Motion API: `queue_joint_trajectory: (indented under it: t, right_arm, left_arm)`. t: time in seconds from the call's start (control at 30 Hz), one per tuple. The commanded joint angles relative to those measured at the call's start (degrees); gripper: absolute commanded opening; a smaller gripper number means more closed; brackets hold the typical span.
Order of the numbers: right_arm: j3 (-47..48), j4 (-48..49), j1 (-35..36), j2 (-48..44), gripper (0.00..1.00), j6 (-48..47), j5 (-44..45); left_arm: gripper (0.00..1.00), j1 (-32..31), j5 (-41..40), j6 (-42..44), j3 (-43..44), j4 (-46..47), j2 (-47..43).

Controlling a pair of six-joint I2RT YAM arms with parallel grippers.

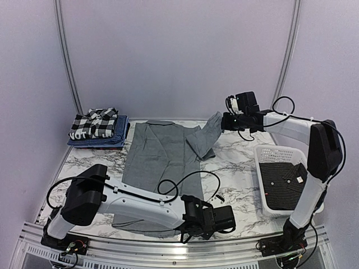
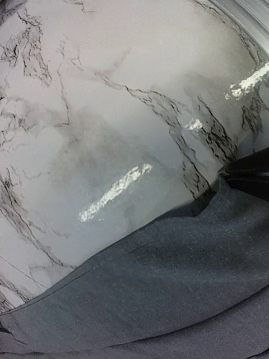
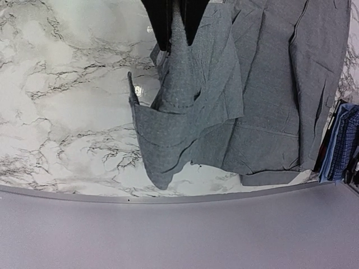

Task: Fold and stack the long sleeve shirts
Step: Pick up the 1/3-folded shirt from the center of the board, then fold the 1/3-folded shirt at the center of the board.

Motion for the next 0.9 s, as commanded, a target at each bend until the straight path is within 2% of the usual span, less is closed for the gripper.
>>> queue_joint_trajectory:
  t: [0.0, 0.17, 0.37, 0.7, 0.87]
  right_arm:
    - [5.60, -0.86, 0.08, -2.81, 0.00, 0.63, -0.38]
    - [10.54, -0.24, 0.16, -3.86, 0.00, 3.26, -0.84]
    - [17.88, 4.00, 2.80, -0.72, 0.00, 8.12, -4.87]
    - [37.32, 8.97, 11.69, 14.84, 0.00, 13.21, -5.06]
    - [42.07, 17.16, 15.08, 20.89, 0.00, 16.38, -6.65]
  left_arm:
    - [0.00, 1.09, -4.53, -1.75, -4.90, 0.44, -9.12]
    - [0.00, 4.22, -2.03, -2.39, -16.34, 8.12, -20.66]
    - [0.00, 9.11, 3.77, -3.33, -30.54, 16.62, -34.02]
    - [0.00, 13.98, 7.10, -6.28, -49.73, 21.15, -50.29]
    - [0.00, 14.44, 7.64, -8.66, -59.16, 24.47, -57.71]
